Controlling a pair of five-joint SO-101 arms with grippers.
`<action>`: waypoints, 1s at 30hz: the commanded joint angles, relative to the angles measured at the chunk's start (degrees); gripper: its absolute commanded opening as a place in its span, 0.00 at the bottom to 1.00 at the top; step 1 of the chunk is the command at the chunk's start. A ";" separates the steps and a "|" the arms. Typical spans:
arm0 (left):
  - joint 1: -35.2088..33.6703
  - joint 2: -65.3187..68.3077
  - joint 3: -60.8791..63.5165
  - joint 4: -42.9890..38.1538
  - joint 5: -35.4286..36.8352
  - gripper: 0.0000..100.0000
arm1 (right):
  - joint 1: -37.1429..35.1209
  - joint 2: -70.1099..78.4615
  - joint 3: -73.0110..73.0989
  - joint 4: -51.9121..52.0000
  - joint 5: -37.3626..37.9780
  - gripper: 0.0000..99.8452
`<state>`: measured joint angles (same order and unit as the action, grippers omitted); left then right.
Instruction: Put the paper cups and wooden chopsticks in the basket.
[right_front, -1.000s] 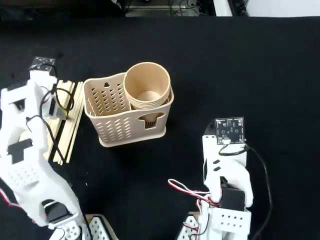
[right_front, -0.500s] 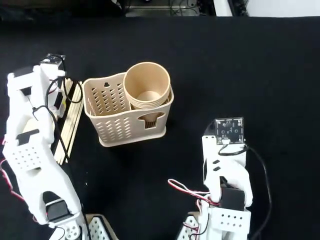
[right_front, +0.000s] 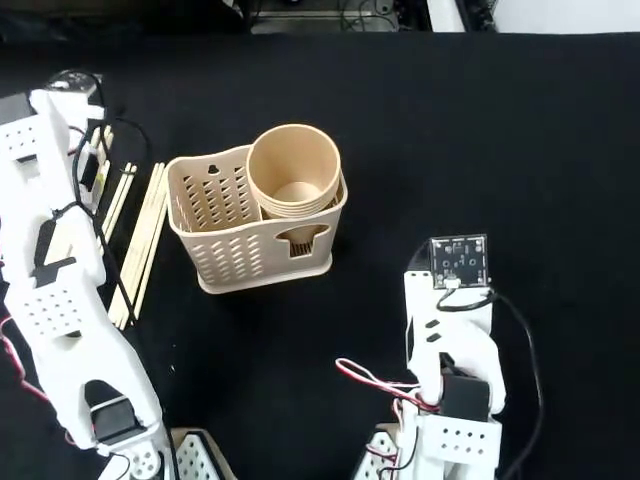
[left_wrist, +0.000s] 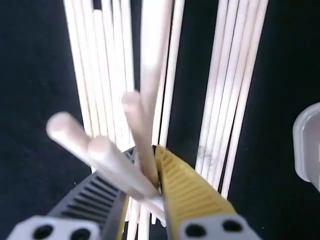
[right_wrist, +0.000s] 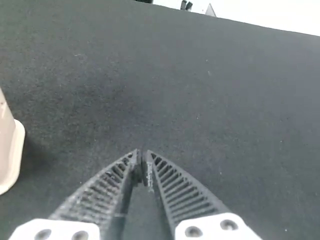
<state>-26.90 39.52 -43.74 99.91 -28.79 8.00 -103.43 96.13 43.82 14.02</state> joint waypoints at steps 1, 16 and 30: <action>0.04 -7.74 -0.92 0.97 1.23 0.03 | 0.62 -3.82 -0.13 -0.70 -0.09 0.02; 4.79 -55.21 43.12 -29.98 13.27 0.03 | 0.62 -3.82 -0.13 -0.70 -0.09 0.02; 4.79 -90.20 90.68 -73.76 31.03 0.03 | 0.53 -3.82 -0.04 -0.62 -0.09 0.02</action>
<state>-22.68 -42.59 44.09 31.25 -1.98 8.00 -103.43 96.13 43.82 14.02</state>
